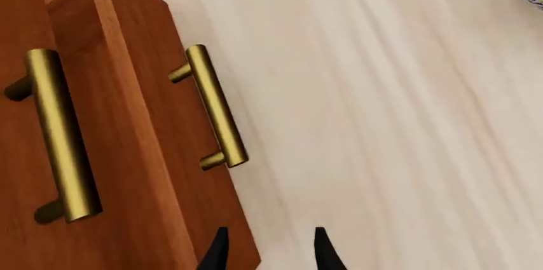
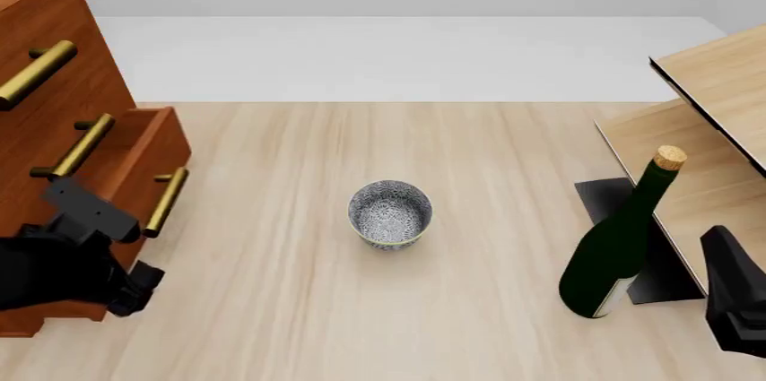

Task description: Close the bottom drawer of the cabinet and open the top drawer.

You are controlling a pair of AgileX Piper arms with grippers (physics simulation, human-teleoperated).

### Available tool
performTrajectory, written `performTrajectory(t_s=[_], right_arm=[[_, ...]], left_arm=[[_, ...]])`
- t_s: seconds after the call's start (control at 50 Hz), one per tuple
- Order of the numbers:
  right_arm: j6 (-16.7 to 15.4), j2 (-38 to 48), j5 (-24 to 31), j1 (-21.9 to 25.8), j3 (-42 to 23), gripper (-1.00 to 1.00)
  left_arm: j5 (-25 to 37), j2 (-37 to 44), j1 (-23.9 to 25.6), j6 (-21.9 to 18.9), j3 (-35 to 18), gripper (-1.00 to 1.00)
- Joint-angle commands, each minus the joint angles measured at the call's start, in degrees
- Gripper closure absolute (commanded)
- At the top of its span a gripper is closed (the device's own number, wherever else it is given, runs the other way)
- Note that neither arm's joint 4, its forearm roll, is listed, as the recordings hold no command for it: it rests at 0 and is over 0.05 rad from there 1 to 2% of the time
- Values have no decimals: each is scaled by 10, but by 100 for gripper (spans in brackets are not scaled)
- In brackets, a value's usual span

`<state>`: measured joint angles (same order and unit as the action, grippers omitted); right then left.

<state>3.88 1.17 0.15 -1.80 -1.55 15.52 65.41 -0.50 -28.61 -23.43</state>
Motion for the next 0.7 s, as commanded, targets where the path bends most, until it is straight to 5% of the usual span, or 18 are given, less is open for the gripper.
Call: performTrajectory(t_s=[0.02,0.38,0.42,0.7], right_arm=[[2,-2,3,0,-1,-100],[2,-1,1,1,-1,-100],[2,0,1,0,-1,-100],[3,2,-1,0,-1,-100]], left_arm=[[-10,-27,-47,-59,22,-100],[-25,-59,-101,-112,40,-100],[-37,-78,-127,-141,56,-100],[-53,-85,-160,-162,66,-100]])
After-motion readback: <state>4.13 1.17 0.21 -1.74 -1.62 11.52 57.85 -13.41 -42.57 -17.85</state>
